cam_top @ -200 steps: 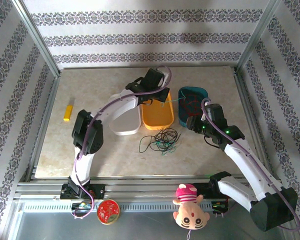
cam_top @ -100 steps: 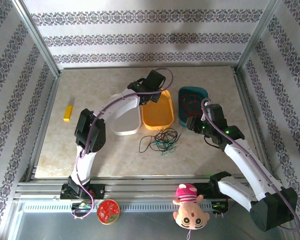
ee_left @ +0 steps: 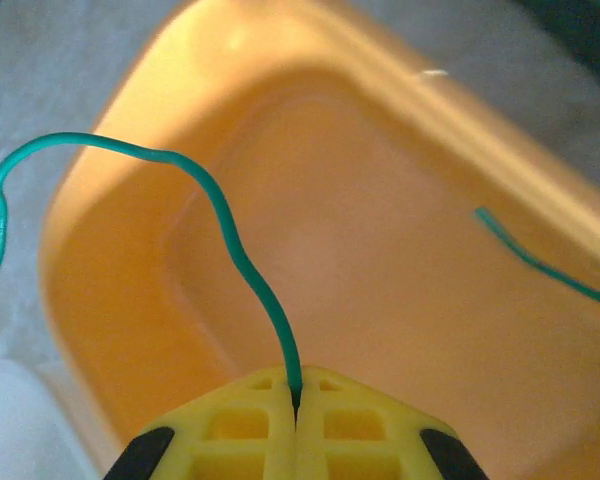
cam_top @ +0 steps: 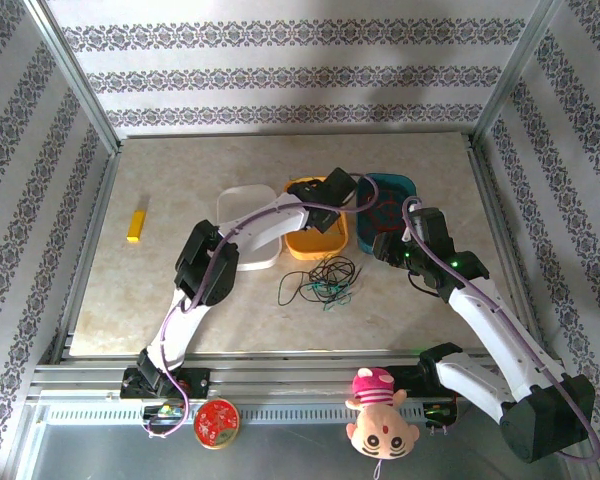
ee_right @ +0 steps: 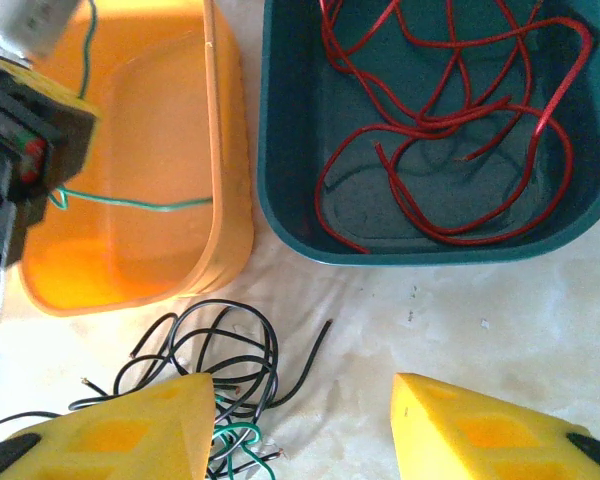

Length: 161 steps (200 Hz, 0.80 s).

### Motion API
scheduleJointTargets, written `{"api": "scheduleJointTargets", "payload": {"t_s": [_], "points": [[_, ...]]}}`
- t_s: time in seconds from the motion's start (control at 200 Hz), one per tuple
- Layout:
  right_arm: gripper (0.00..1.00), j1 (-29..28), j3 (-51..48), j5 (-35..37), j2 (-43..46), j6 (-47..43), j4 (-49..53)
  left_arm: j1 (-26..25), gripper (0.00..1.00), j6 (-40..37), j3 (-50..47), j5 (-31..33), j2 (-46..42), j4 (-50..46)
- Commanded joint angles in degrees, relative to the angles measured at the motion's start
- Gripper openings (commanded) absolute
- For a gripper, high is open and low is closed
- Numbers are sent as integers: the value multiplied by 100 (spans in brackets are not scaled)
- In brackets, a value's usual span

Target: Untangle the cables

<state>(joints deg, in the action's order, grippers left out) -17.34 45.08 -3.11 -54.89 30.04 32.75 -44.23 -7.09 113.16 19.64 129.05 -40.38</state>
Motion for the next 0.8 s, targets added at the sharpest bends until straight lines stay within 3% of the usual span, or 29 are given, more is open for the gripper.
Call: {"api": "scheduleJointTargets", "payload": {"t_s": [0.0, 0.385, 0.605, 0.69, 0.75, 0.799], "points": [[49, 64, -8, -5, 16, -19, -41, -112, 0, -332, -11, -111, 156, -317], [49, 65, -8, -29, 49, 42, -32, 89, 0, 238, -235, -1608, 298, -434], [50, 49, -8, 68, 132, 107, -23, 379, 0, 97, 114, -1529, 515, -170], [50, 56, 5, 128, 168, 147, -32, 382, 18, -43, 503, -1281, 636, -335], [50, 54, 18, 144, 184, 168, -47, 384, 39, -47, 668, -1201, 570, -337], [50, 47, 10, 144, 190, 182, -67, 372, 49, -41, 646, -1210, 394, -194]]}}
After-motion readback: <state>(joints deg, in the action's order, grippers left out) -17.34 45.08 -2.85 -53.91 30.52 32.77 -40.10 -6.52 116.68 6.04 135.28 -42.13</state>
